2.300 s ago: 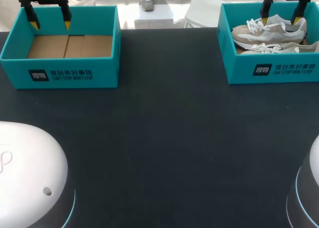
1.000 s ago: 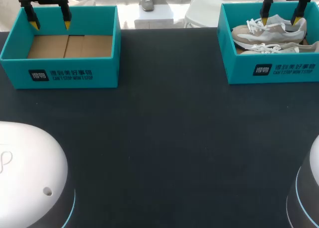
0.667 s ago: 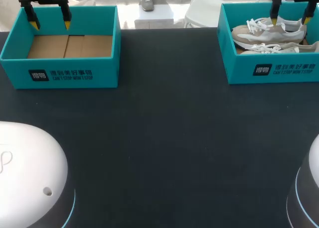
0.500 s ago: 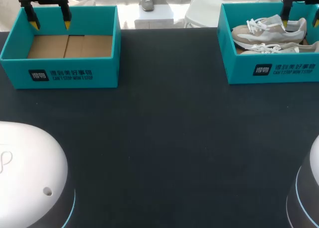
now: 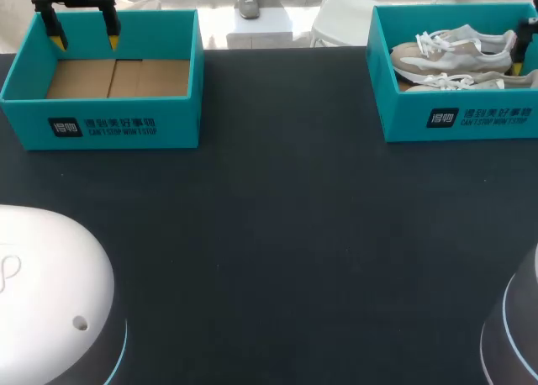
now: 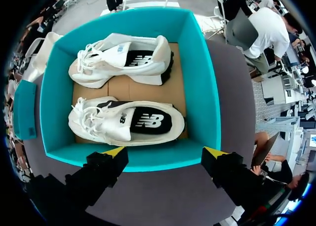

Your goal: Take the shoe out of the shoebox, open the shoe tongue, remove and reinsert the insole, then place the shoe into the shoebox

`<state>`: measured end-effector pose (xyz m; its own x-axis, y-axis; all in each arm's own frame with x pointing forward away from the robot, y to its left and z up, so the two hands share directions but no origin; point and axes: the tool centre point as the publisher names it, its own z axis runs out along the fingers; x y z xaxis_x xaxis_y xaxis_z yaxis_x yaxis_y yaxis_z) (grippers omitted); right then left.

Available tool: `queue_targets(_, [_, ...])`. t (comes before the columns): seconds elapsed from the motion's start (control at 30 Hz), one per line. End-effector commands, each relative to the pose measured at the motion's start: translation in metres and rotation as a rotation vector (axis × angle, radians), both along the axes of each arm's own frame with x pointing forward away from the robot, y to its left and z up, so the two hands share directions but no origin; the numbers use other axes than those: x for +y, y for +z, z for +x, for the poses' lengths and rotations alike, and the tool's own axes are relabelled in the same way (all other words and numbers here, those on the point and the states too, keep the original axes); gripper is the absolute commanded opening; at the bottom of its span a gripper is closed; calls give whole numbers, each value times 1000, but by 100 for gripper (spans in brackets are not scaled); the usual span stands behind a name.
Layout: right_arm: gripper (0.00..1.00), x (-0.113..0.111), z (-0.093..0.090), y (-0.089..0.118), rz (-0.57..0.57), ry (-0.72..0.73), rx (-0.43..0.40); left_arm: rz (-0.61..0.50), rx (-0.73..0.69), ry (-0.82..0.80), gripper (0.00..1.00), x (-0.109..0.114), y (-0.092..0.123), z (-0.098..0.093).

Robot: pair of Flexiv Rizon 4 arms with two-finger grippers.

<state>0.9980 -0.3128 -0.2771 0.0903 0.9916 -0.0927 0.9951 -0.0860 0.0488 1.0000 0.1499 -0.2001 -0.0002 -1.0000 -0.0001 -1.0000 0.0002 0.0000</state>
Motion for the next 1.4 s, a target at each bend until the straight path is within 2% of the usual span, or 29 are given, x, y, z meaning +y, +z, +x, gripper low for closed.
queue_targets(0.03, [100, -5, 13, -16, 7, 5, 12, 0, 0, 0, 100, 0, 0, 0])
queue_targets(0.23, [100, -12, 19, -32, 0, 0, -1, 0, 0, 0, 100, 0, 0, 0])
queue_targets(0.3, [84, -15, 20, -37, 4, -3, -8, 0, 0, 0, 100, 0, 0, 0])
queue_targets(0.37, [80, -18, 21, -41, -2, -14, -13, 0, 0, 0, 100, 0, 0, 0])
queue_targets(0.43, [60, -19, 22, -43, 0, -13, -17, 0, 0, 0, 100, 0, 0, 0])
queue_targets(0.6, [72, -20, 22, -52, -10, -11, -21, 0, 0, 0, 100, 0, 0, 0])
queue_targets(0.83, [73, -23, 26, -65, -44, -6, -36, 0, 0, 0, 100, 0, 0, 0])
queue_targets(0.9, [70, -23, 28, -68, -49, -12, -35, 0, 0, 0, 100, 0, 0, 0])
queue_targets(0.97, [62, -25, 30, -73, -47, -17, -31, 0, 0, 0, 100, 0, 0, 0])
queue_targets(1.03, [60, -26, 31, -78, -51, -19, -25, 0, 0, 0, 100, 0, 0, 0])
queue_targets(1.07, [49, -26, 31, -80, -55, -20, -21, 0, 0, 0, 100, 0, 0, 0])
queue_targets(1.13, [44, -28, 31, -83, -65, -24, -16, 0, 0, 0, 100, 0, 0, 0])
queue_targets(1.17, [34, -28, 31, -85, -70, -29, -14, 0, 0, 0, 100, 0, 0, 0])
queue_targets(1.23, [24, -30, 32, -87, -75, -32, -14, 0, 0, 0, 100, 0, 0, 0])
queue_targets(1.27, [15, -30, 33, -88, -84, -39, -11, 0, 0, 0, 100, 0, 0, 0])
queue_targets(1.3, [0, -31, 33, -88, -86, -40, -11, 0, 0, 0, 100, 0, 0, 0])
queue_targets(1.4, [0, -32, 34, -86, -91, -56, -11, 0, 0, 0, 100, 0, 0, 0])
